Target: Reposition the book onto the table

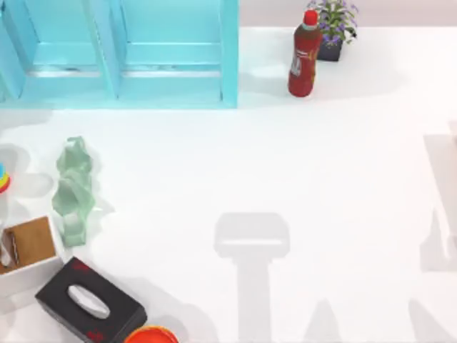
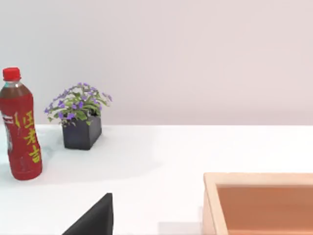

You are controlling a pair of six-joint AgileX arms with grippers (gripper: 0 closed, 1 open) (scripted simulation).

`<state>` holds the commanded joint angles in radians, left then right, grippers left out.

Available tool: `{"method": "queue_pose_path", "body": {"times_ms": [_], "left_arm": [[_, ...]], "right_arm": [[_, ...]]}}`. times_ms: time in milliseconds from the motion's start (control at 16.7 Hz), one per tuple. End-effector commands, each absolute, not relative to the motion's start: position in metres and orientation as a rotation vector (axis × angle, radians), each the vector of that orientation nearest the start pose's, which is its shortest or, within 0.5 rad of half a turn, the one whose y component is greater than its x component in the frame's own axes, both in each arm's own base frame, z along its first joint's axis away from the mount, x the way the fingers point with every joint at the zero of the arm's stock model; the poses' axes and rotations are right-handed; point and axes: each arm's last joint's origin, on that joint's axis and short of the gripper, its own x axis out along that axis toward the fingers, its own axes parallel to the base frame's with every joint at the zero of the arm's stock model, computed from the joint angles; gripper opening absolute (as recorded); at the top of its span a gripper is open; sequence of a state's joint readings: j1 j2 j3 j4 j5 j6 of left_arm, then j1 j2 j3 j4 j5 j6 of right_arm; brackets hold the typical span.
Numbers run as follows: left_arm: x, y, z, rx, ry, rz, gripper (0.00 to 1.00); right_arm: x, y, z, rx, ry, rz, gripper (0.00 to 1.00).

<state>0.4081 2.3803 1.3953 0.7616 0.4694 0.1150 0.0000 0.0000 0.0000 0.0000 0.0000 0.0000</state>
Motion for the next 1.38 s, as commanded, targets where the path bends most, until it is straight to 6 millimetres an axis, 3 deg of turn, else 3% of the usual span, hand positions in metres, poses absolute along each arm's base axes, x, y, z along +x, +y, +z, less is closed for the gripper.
{"method": "queue_pose_path", "body": {"times_ms": [780,1380], "left_arm": [[0.4582,0.1887,0.0893,0.01,0.196,-0.046,0.02],[0.4578,0.189,0.091,0.013,0.194,-0.046,0.0]], "right_arm": [[0.1057,-0.0012,0.16,0.0,0.0,0.0,1.0],[0.1057,-0.0012,0.16,0.0,0.0,0.0,1.0]]}}
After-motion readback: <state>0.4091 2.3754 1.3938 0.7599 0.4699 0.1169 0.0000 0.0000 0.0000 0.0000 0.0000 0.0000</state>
